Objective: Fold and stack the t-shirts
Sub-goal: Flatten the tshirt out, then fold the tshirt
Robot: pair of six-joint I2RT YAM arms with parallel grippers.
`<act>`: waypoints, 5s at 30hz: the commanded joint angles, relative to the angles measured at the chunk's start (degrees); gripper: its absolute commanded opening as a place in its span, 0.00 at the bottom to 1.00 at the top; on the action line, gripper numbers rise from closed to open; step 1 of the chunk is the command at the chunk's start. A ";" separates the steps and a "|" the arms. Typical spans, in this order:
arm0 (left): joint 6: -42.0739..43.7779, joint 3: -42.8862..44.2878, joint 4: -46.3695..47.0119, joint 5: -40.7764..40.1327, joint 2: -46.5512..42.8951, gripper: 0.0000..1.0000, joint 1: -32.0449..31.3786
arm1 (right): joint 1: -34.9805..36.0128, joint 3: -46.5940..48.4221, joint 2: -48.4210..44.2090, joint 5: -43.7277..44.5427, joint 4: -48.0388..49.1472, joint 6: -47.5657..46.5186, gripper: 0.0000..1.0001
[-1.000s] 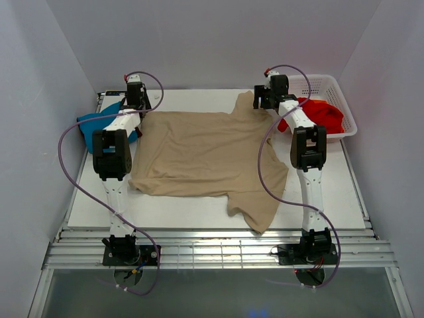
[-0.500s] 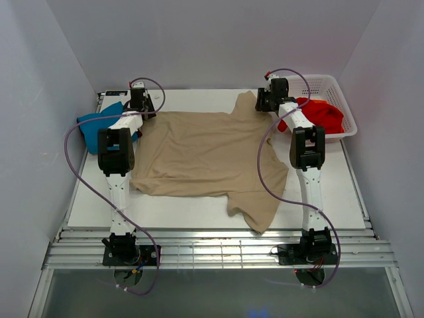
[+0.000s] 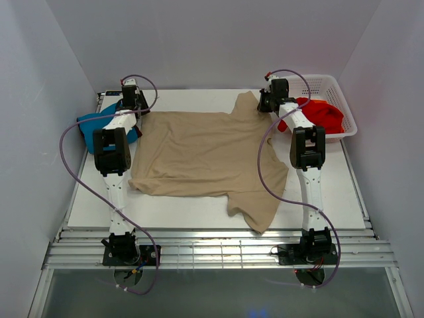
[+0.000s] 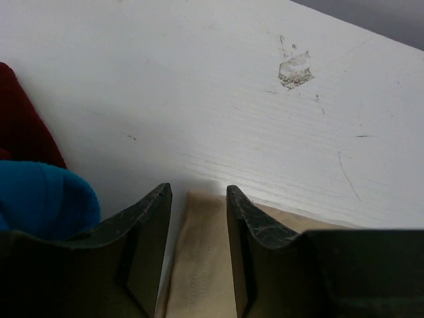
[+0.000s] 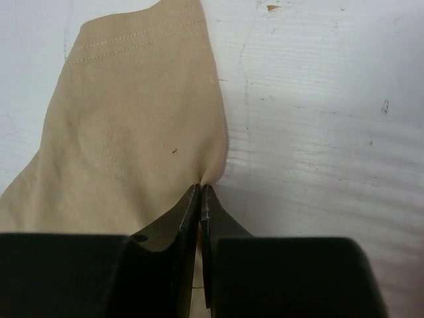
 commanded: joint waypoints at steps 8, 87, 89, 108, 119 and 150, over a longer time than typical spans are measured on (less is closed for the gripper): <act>-0.47 2.69 -0.99 1.11 1.27 0.49 -0.06 | -0.23 -0.27 -0.88 -1.08 -0.90 0.44 0.10; 2.60 -34.94 -9.24 -5.56 -30.38 0.00 0.64 | 8.03 -57.04 -57.40 9.72 -5.90 -3.51 0.08; 2.86 -34.41 -9.95 -6.53 -29.31 0.00 0.73 | 8.03 -56.96 -57.40 11.13 -6.78 -3.51 0.08; 3.39 -32.21 -13.21 -10.22 -25.00 0.00 0.73 | 8.12 -58.62 -53.62 19.57 -14.78 -2.20 0.08; 3.39 -32.82 -14.17 -12.24 -29.57 0.00 0.73 | 8.12 -59.59 -50.19 20.98 -15.84 -1.05 0.08; -4.69 -36.26 -16.02 -16.20 -38.09 0.54 0.64 | 9.26 -52.49 -53.53 23.36 -17.60 -1.84 0.61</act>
